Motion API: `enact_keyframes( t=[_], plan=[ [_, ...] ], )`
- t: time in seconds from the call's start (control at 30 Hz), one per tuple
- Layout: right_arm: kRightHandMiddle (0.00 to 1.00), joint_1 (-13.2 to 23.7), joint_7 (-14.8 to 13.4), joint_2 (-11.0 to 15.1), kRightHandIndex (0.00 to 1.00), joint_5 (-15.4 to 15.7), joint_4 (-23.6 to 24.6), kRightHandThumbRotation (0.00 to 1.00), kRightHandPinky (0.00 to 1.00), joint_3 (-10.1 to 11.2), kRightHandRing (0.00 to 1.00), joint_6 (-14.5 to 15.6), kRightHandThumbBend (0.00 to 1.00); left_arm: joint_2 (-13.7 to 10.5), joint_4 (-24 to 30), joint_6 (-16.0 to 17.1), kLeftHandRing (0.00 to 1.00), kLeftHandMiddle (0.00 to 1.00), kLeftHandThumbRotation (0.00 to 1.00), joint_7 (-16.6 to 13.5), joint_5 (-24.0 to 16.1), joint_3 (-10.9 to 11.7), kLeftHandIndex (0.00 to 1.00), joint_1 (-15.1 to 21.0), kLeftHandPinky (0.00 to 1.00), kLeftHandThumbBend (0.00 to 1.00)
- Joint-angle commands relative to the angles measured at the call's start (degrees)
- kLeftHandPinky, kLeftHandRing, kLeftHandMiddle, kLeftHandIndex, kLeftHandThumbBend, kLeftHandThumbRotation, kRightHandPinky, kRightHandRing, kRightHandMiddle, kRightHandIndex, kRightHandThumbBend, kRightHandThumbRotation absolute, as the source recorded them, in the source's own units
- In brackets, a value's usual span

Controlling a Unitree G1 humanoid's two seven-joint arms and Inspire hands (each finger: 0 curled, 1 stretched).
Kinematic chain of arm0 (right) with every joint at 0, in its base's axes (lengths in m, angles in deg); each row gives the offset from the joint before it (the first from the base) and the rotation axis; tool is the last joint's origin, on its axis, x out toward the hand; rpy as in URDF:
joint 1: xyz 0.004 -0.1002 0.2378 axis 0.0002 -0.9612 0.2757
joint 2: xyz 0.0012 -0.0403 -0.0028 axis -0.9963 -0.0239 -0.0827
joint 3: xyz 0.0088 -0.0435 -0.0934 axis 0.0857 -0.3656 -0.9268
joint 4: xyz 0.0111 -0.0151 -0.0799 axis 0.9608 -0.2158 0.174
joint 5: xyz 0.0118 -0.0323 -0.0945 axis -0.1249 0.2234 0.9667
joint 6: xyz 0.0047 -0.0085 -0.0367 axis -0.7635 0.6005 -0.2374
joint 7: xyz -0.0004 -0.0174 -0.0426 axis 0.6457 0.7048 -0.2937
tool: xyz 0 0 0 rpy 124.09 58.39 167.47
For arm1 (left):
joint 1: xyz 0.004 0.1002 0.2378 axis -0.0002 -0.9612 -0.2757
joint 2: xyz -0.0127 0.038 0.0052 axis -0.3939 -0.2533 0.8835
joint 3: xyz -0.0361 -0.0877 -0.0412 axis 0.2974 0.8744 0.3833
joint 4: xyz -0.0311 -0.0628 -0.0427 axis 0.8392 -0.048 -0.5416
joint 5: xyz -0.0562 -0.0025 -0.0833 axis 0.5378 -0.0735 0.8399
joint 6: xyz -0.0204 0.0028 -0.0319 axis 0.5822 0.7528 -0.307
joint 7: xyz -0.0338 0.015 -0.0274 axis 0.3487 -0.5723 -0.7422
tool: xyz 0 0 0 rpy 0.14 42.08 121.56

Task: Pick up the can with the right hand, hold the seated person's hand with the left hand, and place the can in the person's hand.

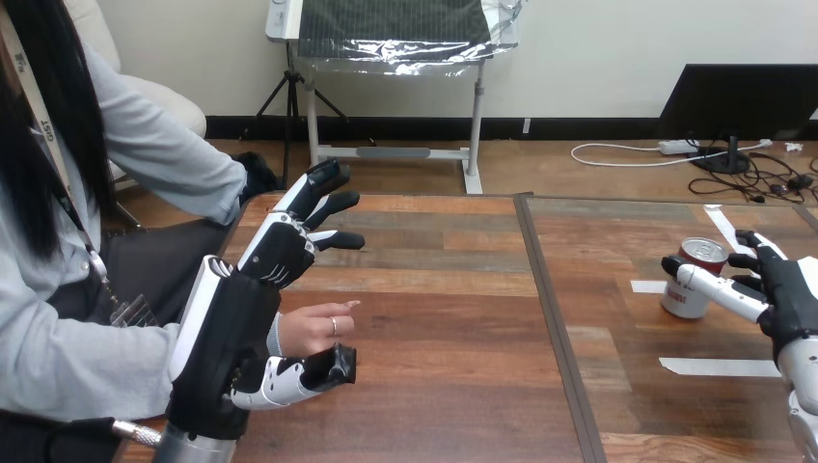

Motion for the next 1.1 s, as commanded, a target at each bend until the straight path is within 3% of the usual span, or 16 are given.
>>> enact_keyframes(
  t=[0.0,0.33,0.9,1.07],
  plan=[
    [0.87,2.7,-0.2,-0.3,0.94,0.4,0.2,0.52,0.8,-0.7,0.84,0.1,0.97,-1.1,2.7,0.2,0.87,0.92,0.68,0.6,1.8,-0.2,0.92,1.6,0.71,1.0],
    [0.86,2.8,-0.3,-0.8,0.93,0.4,0.0,0.51,0.72,-0.4,0.79,0.3,0.97,-1.3,2.9,0.5,0.87,0.92,0.67,1.0,2.0,0.2,0.91,1.4,0.71,1.0],
    [0.85,2.8,-1.0,-1.0,0.93,1.4,-0.1,0.53,0.77,-1.3,0.83,-0.1,0.97,-1.7,3.1,1.0,0.87,0.92,0.67,1.9,3.3,0.0,0.9,1.2,0.7,1.0],
    [0.85,2.9,-0.8,-1.1,0.93,1.2,-0.1,0.55,0.78,-1.4,0.83,-0.1,0.99,-1.7,4.2,-0.5,0.87,0.92,0.66,2.0,3.5,0.0,0.9,0.5,0.7,1.0]
  ],
)
